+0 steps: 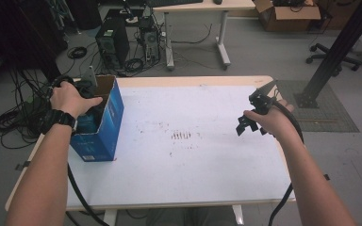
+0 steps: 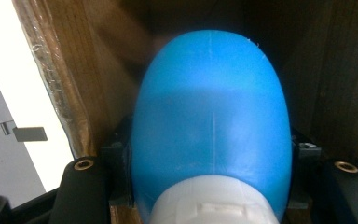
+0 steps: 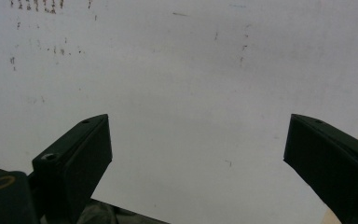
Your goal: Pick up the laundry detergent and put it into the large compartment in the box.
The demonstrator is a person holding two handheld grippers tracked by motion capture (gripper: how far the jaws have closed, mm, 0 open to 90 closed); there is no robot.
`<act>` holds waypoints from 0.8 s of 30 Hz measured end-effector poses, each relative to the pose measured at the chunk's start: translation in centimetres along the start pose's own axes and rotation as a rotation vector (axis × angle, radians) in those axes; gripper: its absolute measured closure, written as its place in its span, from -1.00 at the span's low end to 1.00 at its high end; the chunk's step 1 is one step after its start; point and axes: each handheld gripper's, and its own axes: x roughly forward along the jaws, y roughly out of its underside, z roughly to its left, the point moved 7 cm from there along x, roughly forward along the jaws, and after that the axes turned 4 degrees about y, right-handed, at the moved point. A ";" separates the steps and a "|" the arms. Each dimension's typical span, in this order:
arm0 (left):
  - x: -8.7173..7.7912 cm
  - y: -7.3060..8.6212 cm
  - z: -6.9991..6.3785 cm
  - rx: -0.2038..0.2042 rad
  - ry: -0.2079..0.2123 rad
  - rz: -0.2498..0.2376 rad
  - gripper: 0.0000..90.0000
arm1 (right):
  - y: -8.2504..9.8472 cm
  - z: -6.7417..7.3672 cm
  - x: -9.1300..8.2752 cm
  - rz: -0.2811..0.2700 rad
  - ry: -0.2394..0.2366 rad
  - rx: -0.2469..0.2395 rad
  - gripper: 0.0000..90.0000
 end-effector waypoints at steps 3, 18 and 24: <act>0.0 0.0 0.0 0.003 0.002 -0.002 -0.17 | 0.0 0.0 0.0 0.001 0.001 0.002 -0.83; 0.0 0.3 0.0 0.017 -0.003 0.003 -0.18 | 0.3 -0.1 -0.3 -0.006 0.001 0.002 -0.83; -0.4 0.4 -0.1 0.007 0.005 -0.003 -0.23 | 0.4 -0.1 -0.6 -0.011 0.000 0.000 -0.83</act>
